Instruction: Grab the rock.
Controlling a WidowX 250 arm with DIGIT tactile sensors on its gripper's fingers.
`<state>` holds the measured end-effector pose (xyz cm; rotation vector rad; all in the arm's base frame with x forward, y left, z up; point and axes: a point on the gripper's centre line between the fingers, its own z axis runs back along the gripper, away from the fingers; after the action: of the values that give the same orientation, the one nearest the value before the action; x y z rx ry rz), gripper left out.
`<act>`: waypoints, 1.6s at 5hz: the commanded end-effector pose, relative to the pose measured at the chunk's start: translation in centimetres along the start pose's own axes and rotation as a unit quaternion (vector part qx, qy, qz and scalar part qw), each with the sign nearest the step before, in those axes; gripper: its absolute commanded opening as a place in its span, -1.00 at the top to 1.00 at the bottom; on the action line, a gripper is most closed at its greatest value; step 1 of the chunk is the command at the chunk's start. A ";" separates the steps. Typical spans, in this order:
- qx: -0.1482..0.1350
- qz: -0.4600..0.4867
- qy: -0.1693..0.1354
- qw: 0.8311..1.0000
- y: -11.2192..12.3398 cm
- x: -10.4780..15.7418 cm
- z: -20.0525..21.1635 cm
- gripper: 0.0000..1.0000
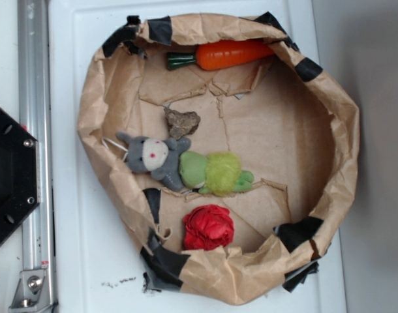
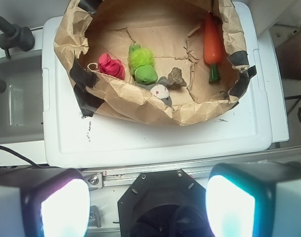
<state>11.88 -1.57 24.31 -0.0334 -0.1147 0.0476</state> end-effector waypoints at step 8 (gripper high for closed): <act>0.055 0.334 -0.016 0.941 4.9 9.9 -19.0 -1.00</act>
<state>23.52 1.97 5.14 0.0541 -0.0766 0.7099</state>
